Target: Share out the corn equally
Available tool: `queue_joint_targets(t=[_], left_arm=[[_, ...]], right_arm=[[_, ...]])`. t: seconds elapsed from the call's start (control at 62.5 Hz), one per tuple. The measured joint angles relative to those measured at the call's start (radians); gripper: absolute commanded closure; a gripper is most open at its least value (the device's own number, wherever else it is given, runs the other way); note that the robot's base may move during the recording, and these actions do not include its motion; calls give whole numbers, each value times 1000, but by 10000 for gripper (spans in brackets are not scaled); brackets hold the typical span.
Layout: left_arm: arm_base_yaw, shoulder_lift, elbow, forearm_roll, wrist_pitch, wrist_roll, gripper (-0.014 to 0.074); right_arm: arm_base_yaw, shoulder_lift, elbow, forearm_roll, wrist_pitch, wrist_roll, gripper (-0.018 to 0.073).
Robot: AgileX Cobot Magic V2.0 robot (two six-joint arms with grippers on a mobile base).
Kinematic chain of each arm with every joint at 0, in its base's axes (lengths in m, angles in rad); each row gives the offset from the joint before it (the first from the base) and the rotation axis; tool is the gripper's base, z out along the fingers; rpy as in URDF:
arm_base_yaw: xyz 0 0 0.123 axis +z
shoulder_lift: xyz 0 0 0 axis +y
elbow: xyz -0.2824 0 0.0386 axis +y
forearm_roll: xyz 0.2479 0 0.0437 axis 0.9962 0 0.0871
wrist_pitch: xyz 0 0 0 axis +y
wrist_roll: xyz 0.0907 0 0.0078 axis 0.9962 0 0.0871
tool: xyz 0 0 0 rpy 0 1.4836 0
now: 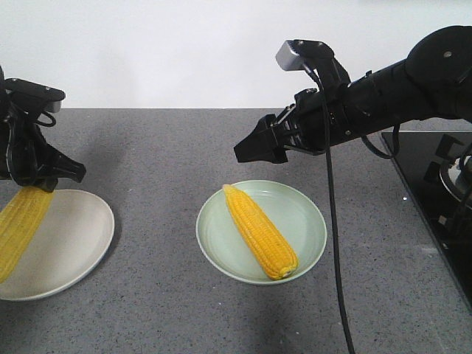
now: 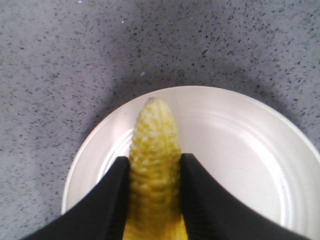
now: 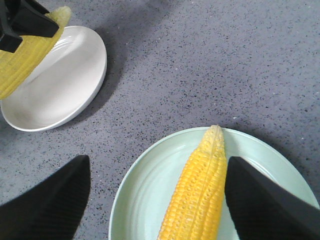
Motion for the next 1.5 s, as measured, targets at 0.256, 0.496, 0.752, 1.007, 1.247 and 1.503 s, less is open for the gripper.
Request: queue_joint_targets(t=[0.256,0.496,0.752,1.007,1.247,1.503], left_arm=[[5,0,0,-46,-27,25,388],[5,0,0,-48,-27,25,171],[5,0,0,-61,-26,24,136],[5,0,0,-112,7,29,139],[5,-29,0,-208,49,106,222],[5,-194,0,-369,49,232,410]], right_arm=[[0,0,0,-2,0,3,24],[0,0,0,-2,-7,5,24],[0,0,0,-3,-15,9,24],[0,-46,0,-22,-20,17,125],[0,-206,8,-85,-22,17,360],[0,-431,183,-133,-132,17,572]])
